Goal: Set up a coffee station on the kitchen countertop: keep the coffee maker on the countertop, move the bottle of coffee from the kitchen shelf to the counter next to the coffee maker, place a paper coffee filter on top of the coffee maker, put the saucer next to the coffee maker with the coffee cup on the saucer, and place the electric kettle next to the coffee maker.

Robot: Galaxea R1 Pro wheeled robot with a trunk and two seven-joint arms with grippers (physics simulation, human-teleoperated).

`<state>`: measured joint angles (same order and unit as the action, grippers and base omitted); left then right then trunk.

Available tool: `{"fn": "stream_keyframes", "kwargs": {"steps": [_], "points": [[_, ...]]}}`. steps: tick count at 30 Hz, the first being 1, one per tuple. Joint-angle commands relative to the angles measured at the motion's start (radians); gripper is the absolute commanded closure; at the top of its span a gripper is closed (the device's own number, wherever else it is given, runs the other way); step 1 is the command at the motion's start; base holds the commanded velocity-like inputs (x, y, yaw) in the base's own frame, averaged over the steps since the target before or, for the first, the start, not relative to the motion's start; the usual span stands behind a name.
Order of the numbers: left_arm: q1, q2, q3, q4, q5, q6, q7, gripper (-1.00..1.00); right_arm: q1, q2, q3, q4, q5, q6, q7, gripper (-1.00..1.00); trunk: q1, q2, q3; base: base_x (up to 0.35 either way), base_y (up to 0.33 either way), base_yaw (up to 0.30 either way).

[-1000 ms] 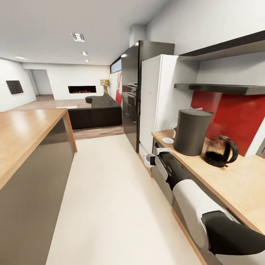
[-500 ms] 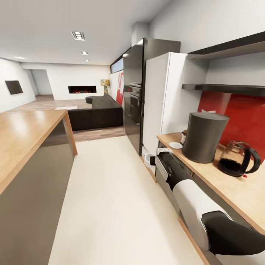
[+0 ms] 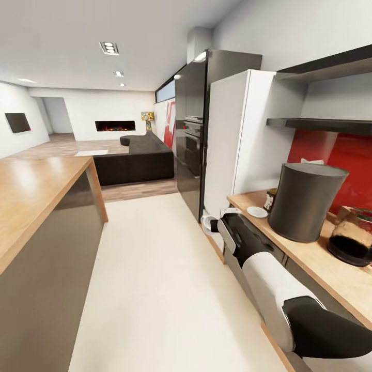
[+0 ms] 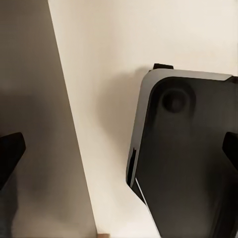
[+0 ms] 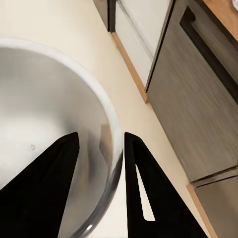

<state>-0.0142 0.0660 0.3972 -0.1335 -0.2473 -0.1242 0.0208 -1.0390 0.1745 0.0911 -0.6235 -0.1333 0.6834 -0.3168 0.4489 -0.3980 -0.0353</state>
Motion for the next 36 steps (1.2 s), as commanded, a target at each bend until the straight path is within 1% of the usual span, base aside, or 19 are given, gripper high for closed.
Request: {"fn": "stream_keyframes", "kwargs": {"steps": [1,22,36], "points": [[-0.001,0.000,0.006,0.001,-0.011,-0.005,0.002,-1.00,-0.001,0.000,0.002,-0.001,-0.011,0.002,-0.008,1.00,0.001,-0.002,-0.002,0.317,0.113,0.000],[-0.001,-0.002,0.006,0.001,-0.010,-0.005,0.002,-1.00,-0.001,0.000,0.003,-0.001,-0.012,0.002,-0.008,1.00,0.001,-0.002,-0.002,0.324,0.103,0.000],[-0.001,-0.003,0.005,0.000,-0.011,-0.005,0.002,-1.00,-0.001,0.000,0.002,-0.009,-0.012,0.002,-0.009,1.00,0.001,-0.002,-0.002,0.333,0.013,0.000]]}}
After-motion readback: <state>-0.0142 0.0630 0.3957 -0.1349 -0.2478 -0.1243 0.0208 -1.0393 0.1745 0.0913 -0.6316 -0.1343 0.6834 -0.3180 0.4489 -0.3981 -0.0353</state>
